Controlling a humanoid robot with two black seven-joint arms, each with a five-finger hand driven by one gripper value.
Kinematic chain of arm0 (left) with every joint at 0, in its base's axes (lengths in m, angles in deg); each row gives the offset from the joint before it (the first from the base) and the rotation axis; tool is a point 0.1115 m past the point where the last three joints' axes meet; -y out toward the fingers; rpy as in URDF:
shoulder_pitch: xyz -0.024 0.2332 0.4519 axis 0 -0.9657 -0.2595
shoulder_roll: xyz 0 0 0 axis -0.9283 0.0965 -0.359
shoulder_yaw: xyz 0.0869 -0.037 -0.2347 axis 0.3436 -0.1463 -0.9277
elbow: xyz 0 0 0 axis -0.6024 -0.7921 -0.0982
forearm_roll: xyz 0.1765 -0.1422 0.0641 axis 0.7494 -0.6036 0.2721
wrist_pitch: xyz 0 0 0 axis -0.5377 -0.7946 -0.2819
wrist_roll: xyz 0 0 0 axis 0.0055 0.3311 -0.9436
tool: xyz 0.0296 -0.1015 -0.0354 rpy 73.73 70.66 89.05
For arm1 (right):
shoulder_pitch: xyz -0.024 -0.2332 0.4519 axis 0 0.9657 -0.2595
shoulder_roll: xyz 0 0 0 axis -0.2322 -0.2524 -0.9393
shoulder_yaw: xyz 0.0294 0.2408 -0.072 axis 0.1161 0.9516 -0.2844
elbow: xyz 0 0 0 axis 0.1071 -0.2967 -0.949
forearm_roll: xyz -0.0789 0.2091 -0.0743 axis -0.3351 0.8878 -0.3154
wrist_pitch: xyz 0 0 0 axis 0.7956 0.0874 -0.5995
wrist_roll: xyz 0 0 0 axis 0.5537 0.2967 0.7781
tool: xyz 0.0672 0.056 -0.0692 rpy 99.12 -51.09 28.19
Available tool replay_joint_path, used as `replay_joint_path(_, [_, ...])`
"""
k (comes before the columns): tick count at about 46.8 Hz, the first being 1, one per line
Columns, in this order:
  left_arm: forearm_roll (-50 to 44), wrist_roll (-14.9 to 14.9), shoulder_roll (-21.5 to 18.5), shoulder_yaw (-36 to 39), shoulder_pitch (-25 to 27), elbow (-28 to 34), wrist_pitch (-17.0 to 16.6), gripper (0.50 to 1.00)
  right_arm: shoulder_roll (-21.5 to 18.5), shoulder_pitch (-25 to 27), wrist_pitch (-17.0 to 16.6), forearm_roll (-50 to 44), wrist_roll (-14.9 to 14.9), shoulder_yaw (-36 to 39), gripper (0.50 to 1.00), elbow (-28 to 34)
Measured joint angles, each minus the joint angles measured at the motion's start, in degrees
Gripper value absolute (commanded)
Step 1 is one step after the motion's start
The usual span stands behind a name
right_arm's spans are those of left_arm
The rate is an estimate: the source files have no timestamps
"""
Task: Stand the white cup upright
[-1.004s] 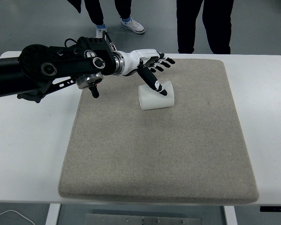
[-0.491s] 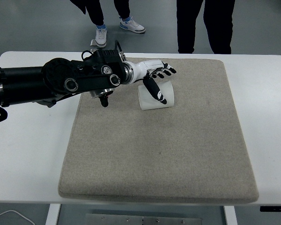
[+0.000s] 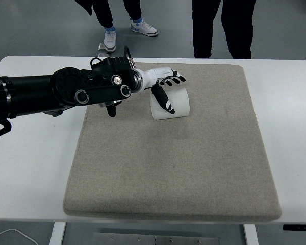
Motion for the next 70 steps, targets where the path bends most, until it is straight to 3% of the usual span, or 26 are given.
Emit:
replay_joint_path(21, [0.07,-0.31,3.12,2.73,-0.54,-2.55,0.28,0.984,0.0,0.0,0.0,0.0,0.01,0.0,0.93,0.0])
replay_joint_path(30, [1.98,-0.62,4.37,2.73,-1.21,-4.06,0.35,0.958,0.0,0.0,0.0,0.0,0.01,0.0,0.93,0.0])
replay_joint_path(44, [2.53,-0.91,4.65,2.71,-1.42,-4.28,0.33,0.742,0.0,0.0,0.0,0.0,0.01,0.0,0.93,0.0])
replay_joint_path(51, [2.53,-1.19,4.67,2.26,-1.42,-4.75,0.28,0.574,0.0,0.0,0.0,0.0,0.01,0.0,0.93,0.0])
replay_joint_path(54, [2.53,-1.46,4.63,2.0,-1.42,-4.8,0.28,0.529,0.0,0.0,0.0,0.0,0.01,0.0,0.93,0.0])
replay_joint_path(70, [2.38,-3.35,2.79,-4.09,-1.6,-4.89,2.26,0.51,0.0,0.0,0.0,0.0,0.01,0.0,0.93,0.0])
